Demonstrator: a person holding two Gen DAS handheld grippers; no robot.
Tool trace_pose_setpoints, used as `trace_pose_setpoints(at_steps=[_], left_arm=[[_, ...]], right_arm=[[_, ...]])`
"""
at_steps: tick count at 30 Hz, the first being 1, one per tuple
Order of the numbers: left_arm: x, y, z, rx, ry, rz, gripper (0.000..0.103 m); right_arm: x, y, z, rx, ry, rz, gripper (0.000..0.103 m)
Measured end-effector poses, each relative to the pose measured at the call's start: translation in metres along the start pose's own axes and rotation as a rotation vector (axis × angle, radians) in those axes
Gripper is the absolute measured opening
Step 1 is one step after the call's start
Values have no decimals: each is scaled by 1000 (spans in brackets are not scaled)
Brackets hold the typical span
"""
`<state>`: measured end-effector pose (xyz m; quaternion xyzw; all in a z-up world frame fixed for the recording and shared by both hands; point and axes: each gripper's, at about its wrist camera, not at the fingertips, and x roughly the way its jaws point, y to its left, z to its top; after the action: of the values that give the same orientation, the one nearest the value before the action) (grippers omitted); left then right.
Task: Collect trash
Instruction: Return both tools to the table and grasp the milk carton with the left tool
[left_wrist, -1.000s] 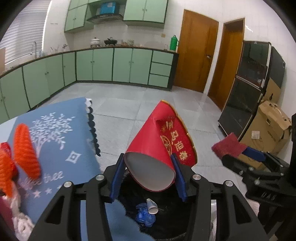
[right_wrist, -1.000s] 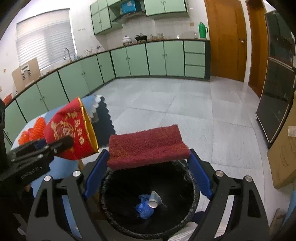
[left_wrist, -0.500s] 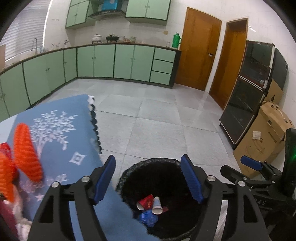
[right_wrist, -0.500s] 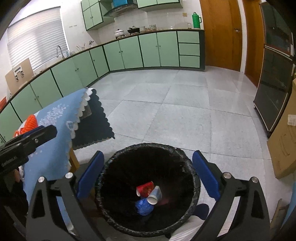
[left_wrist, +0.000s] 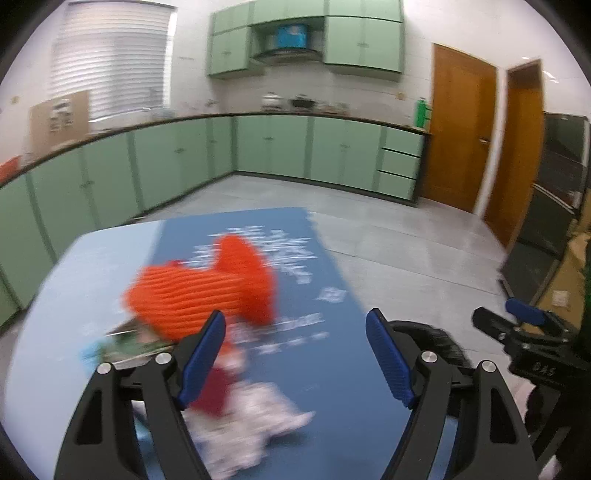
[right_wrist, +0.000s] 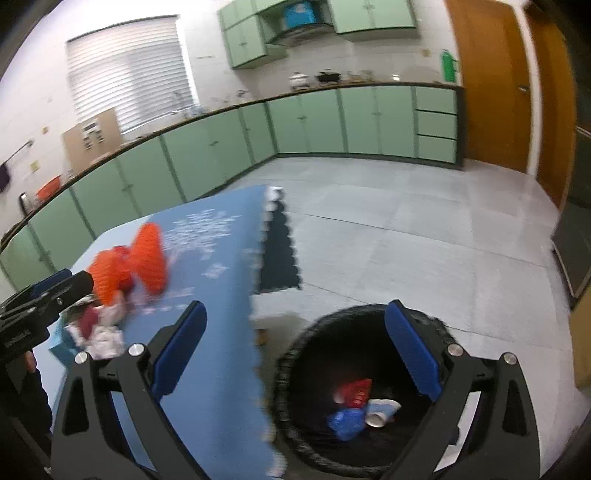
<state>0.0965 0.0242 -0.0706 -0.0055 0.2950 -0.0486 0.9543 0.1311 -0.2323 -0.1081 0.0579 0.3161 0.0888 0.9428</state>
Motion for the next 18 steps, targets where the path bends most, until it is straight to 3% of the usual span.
trace_pose_setpoints(at_steps=[5,10,18], left_arm=[[-23,49,-19,-50,-5,147,77],[-27,88,-39,-111,34,223,77],[-13,111,-60,-174,87,226,77]], right_arm=[[7,48,-1,-53,-15,78,94],[19,87,-8,-92,-11,139,94],[32,128,-19,-158,18,181,94]])
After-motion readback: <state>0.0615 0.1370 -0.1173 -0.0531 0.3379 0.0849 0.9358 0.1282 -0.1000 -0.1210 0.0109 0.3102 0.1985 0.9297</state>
